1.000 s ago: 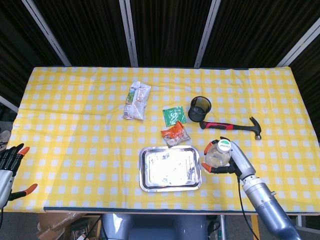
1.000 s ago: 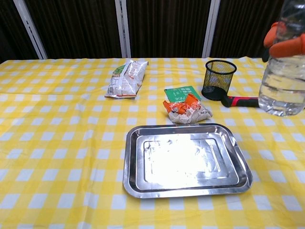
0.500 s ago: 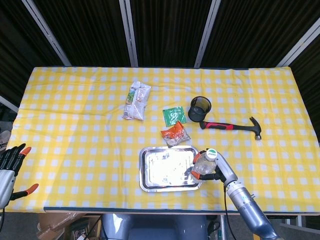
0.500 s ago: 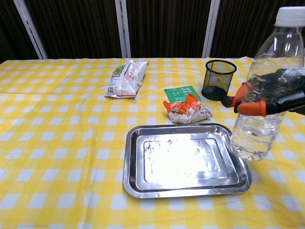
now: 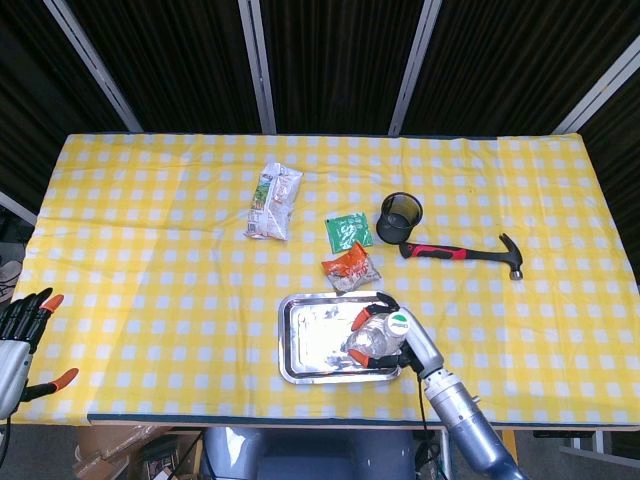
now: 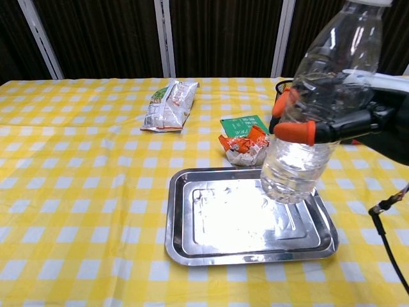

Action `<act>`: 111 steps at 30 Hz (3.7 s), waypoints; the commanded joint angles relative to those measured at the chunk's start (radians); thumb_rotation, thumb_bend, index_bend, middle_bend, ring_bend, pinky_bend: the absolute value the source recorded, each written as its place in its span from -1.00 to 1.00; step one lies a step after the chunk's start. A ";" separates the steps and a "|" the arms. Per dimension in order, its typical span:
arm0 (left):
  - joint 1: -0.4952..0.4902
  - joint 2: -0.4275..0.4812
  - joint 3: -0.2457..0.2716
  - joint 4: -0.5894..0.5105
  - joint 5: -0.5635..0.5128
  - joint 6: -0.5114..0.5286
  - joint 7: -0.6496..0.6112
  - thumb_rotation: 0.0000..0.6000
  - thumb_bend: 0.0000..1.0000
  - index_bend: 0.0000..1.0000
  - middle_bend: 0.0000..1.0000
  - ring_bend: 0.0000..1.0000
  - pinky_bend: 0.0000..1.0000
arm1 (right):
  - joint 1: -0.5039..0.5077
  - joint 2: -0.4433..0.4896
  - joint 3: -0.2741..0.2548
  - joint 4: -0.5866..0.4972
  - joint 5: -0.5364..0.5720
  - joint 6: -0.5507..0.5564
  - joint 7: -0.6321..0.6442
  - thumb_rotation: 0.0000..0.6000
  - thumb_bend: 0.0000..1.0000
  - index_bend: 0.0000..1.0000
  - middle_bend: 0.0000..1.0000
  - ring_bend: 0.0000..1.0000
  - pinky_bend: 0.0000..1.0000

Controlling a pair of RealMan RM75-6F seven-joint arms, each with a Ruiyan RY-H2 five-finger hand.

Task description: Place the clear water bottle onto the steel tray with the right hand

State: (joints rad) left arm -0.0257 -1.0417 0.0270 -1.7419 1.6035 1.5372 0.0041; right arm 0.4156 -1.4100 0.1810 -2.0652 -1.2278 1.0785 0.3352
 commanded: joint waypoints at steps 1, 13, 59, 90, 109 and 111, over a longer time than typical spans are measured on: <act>-0.001 0.003 0.001 0.002 0.002 0.000 -0.009 1.00 -0.64 -0.90 -1.00 -1.00 -1.00 | 0.036 -0.096 -0.001 0.000 0.022 0.004 -0.085 1.00 1.00 1.00 0.63 -0.17 -1.00; -0.007 0.009 -0.004 0.014 -0.012 -0.013 -0.029 1.00 -0.63 -0.90 -1.00 -1.00 -1.00 | 0.069 -0.231 0.012 -0.008 0.108 0.071 -0.279 1.00 1.00 1.00 0.63 -0.17 -1.00; -0.009 0.013 -0.008 0.014 -0.016 -0.014 -0.044 1.00 -0.64 -0.91 -1.00 -1.00 -1.00 | 0.064 -0.159 0.031 0.038 0.138 0.029 -0.260 1.00 1.00 1.00 0.63 -0.17 -1.00; -0.014 -0.008 -0.003 -0.004 -0.024 -0.033 0.022 1.00 -0.64 -0.91 -1.00 -1.00 -1.00 | -0.106 0.135 -0.009 0.204 -0.037 -0.008 0.189 1.00 1.00 1.00 0.63 -0.17 -1.00; -0.021 0.006 -0.006 0.006 -0.026 -0.042 -0.023 1.00 -0.64 -0.91 -1.00 -1.00 -1.00 | 0.067 -0.249 0.058 0.155 0.199 0.039 -0.277 1.00 1.00 1.00 0.63 -0.17 -1.00; -0.021 0.008 -0.006 0.007 -0.026 -0.042 -0.028 1.00 -0.64 -0.91 -1.00 -1.00 -1.00 | 0.072 -0.283 0.062 0.173 0.217 0.049 -0.287 1.00 1.00 1.00 0.63 -0.17 -1.00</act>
State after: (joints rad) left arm -0.0469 -1.0342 0.0214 -1.7355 1.5773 1.4958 -0.0226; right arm 0.4726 -1.6619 0.2342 -1.9121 -1.0319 1.1142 0.0667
